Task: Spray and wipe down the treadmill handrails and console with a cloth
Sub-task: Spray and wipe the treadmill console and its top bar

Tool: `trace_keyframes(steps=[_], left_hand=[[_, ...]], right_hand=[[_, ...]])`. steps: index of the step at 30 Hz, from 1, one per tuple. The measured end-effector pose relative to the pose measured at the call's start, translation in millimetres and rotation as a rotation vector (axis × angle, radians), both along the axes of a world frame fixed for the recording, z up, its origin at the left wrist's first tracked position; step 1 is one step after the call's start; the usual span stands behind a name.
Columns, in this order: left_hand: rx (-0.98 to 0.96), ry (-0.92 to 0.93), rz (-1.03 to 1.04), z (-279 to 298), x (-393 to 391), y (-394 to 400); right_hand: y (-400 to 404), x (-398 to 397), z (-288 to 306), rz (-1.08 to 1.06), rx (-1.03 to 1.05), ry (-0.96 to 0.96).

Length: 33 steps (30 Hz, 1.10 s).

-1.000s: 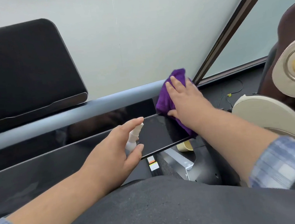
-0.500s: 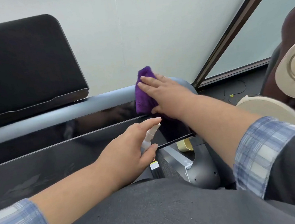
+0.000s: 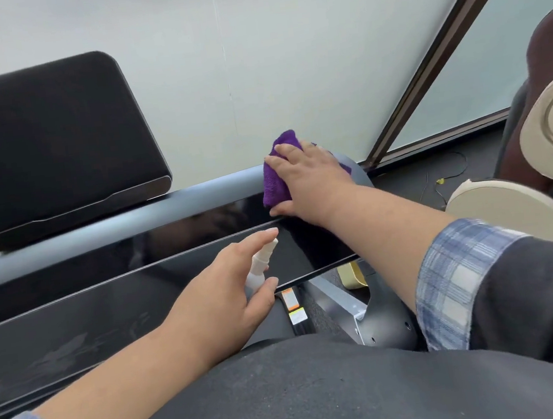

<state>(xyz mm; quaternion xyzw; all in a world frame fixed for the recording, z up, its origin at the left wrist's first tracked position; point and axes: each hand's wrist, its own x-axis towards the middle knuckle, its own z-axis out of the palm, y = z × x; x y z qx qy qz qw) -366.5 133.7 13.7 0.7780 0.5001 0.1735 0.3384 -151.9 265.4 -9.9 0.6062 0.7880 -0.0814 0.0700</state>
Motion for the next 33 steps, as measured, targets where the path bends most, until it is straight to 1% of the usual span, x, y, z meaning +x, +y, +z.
trace_keyframes(steps=[2, 3, 6, 8, 11, 12, 13, 15, 17, 18, 24, 27, 30, 33], left_hand=[[0.002, 0.005, 0.002, -1, 0, -2], [0.000, 0.005, 0.001, 0, 0, -3], [-0.002, 0.005, -0.012, 0, 4, -3], [0.006, 0.008, -0.038, 1, 8, -2], [0.012, 0.009, -0.064, 3, 12, -1], [0.016, 0.005, -0.065, 3, 12, -1], [0.019, 0.002, -0.063, 2, 11, 0], [0.020, -0.003, -0.057, -1, 8, 2], [0.030, -0.012, -0.055, -1, 7, 4], [0.034, -0.015, -0.059, 0, 8, 4], [0.048, 0.005, -0.123, 5, 18, -3], [0.042, 0.026, -0.166, 5, 23, -9], [0.059, 0.050, -0.187, 3, 25, -8], [0.070, 0.048, -0.211, 5, 33, -6]], right_hand=[[0, 11, 1, 0.001, 0.008, 0.006], [-1, 19, 2, -0.030, 0.007, 0.013], [-9, 50, 10, -0.259, -0.038, 0.097], [-23, 72, 15, -0.414, -0.086, 0.213], [-72, 92, 19, -0.638, -0.142, 0.482], [-93, 93, 17, -0.686, -0.150, 0.513], [-112, 91, 13, -0.711, -0.148, 0.480], [-143, 85, 2, -0.707, -0.118, 0.323], [-151, 78, -5, -0.678, -0.088, 0.197], [-145, 75, -3, -0.670, -0.083, 0.172], [-51, 48, 10, -0.622, -0.071, 0.095], [-23, 41, 14, -0.620, -0.088, 0.077], [-41, 48, 15, -0.617, -0.102, 0.069], [-92, 55, 12, -0.658, -0.111, 0.081]])
